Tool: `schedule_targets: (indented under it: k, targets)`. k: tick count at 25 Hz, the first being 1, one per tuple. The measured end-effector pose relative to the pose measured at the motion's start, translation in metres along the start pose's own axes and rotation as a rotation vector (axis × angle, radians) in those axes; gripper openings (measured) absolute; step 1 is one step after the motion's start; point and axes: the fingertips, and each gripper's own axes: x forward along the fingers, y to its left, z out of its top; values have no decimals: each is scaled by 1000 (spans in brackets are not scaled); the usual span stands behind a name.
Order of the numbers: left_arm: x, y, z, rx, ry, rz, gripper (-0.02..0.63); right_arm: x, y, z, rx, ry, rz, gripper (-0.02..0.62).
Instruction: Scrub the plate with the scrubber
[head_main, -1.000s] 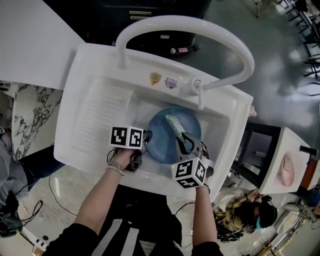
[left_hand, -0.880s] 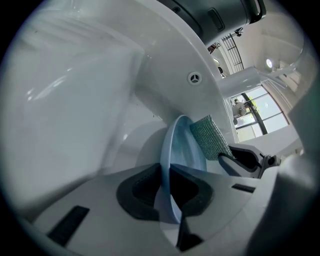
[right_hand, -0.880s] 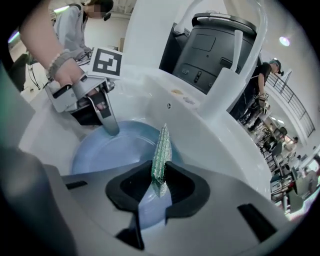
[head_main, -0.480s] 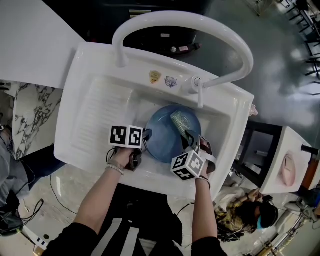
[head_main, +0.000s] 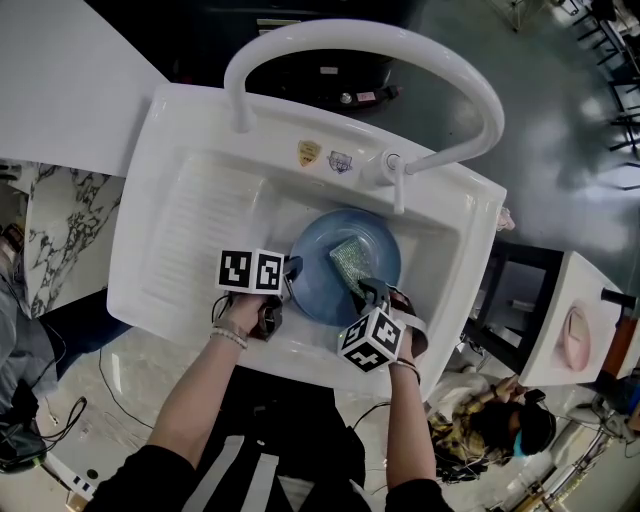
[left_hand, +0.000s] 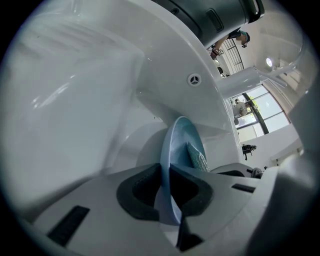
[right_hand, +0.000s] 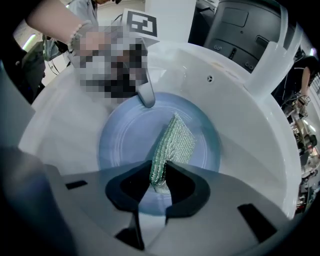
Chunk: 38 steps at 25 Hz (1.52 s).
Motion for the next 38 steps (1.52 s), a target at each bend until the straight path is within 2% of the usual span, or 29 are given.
schedule_targets:
  k: [7, 10, 13, 20, 23, 26, 29, 38]
  targets:
    - [-1, 1, 0, -1, -3, 4, 30, -9, 20, -6, 19, -4, 69, 91]
    - [-1, 1, 0, 1, -2, 12, 29, -18, 17, -7, 41, -14, 52, 91]
    - [-1, 0, 0, 6, -2, 11, 29, -32, 1, -8, 58, -21, -25, 91]
    - [0, -3, 0, 19, -5, 5, 29, -38, -53, -4, 7, -9, -290, 91]
    - [0, -3, 0, 19, -5, 6, 29, -31, -72, 2, -14, 9, -361, 91]
    - [0, -3, 1, 18, -7, 8, 31, -22, -81, -1, -34, 66, -394, 89]
    - [0, -3, 1, 20, -9, 5, 30, -13, -78, -13, -37, 131, -388, 89]
    - [2, -9, 1, 24, -15, -15, 31, 1, -49, -32, -28, 230, -246, 89]
